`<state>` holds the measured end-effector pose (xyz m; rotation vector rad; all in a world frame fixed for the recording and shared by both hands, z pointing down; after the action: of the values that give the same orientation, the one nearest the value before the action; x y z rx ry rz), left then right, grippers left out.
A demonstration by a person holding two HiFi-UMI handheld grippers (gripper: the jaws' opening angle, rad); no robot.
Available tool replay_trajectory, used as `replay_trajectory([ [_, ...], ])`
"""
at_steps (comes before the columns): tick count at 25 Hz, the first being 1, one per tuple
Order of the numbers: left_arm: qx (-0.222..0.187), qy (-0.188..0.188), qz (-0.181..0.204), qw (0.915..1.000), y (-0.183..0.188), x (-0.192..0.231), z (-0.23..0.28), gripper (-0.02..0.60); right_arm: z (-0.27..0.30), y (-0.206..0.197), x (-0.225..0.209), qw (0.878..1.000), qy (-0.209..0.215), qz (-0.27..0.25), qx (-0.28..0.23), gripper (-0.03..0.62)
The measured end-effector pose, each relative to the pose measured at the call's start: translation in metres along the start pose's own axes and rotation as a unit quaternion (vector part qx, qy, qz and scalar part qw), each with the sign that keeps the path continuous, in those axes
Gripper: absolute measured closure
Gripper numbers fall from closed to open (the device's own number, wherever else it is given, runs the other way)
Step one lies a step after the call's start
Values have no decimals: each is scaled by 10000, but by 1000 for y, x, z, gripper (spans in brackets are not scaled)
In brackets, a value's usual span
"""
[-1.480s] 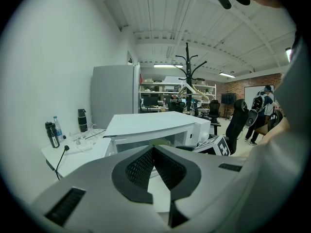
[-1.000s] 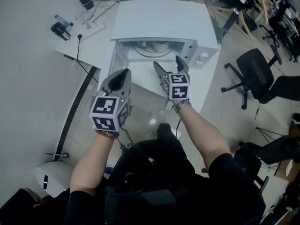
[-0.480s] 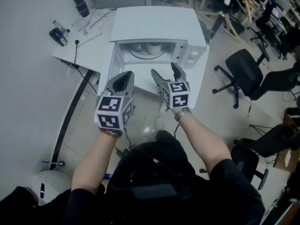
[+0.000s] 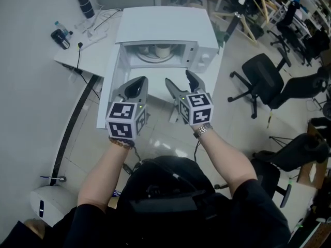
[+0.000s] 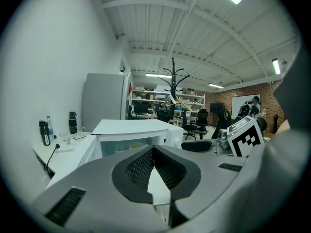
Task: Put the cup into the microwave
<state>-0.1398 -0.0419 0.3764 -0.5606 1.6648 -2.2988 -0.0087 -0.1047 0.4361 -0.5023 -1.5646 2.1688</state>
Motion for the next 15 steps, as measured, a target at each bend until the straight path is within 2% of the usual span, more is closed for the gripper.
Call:
replay_trajectory([
  [6, -99, 263, 36, 9996, -2, -19, -4, 581, -27, 4, 1, 9994, 331, -75, -66, 277],
  [10, -136, 464, 102, 9988, -3, -38, -10, 581, -49, 5, 0, 9984, 542, -128, -133, 325],
  [12, -141, 562, 121, 9982, -5, -49, -14, 581, -63, 6, -1, 9976, 648, -156, -190, 395],
  [15, -151, 722, 113, 9972, -8, -65, -24, 581, -84, 7, -3, 9964, 775, -225, -251, 424],
])
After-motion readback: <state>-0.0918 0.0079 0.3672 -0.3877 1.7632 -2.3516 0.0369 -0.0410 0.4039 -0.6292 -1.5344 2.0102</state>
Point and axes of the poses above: the fingertips, and each gripper's own axes: z forward along the fingers, x to its left, y out of its top, the point moved 4 cm from there along -z, backward along the fingers, and after that the axes turned 9 degrees about -y, right-handed, at the moved point
